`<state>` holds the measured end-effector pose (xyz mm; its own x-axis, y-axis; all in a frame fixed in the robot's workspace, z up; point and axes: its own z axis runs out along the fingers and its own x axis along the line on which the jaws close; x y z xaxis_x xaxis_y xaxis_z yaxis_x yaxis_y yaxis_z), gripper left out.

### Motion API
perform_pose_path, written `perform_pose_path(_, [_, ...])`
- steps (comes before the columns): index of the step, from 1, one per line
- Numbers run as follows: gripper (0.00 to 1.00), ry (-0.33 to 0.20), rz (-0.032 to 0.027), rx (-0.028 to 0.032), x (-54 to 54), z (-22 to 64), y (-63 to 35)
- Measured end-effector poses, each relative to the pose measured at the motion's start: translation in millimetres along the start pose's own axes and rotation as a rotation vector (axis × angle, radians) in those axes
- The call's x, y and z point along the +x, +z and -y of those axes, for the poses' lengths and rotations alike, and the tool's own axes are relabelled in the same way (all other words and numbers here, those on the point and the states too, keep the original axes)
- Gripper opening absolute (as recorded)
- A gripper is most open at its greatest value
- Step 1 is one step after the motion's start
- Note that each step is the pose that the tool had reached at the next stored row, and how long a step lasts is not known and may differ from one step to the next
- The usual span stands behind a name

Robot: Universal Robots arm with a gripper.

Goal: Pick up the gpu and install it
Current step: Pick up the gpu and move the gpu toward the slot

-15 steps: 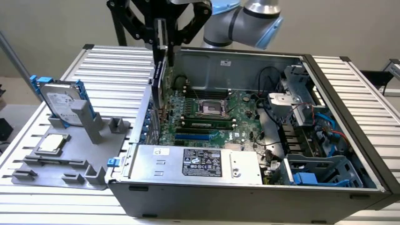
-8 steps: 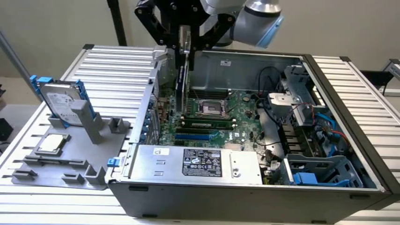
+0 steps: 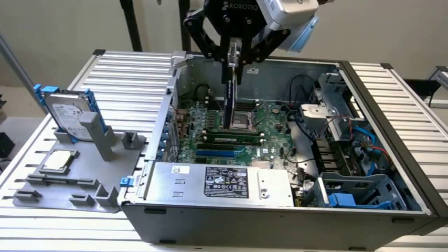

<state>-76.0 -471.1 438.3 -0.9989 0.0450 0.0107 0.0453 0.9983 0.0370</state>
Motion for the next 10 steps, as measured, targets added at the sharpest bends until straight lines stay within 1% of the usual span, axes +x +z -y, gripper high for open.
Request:
perform_pose_path(2, [0.27, 0.000, 0.0001, 0.0011, -8.6, -2.6, 3.1])
perform_pose_path(5, [0.27, 0.000, 0.0001, 0.0043, -22.4, -7.7, 7.5])
perform_pose_path(7, [0.27, 0.000, 0.0003, 0.0077, -30.6, -11.5, 10.1])
perform_pose_path(10, [0.27, 0.000, 0.0006, 0.0146, -41.9, -17.7, 13.8])
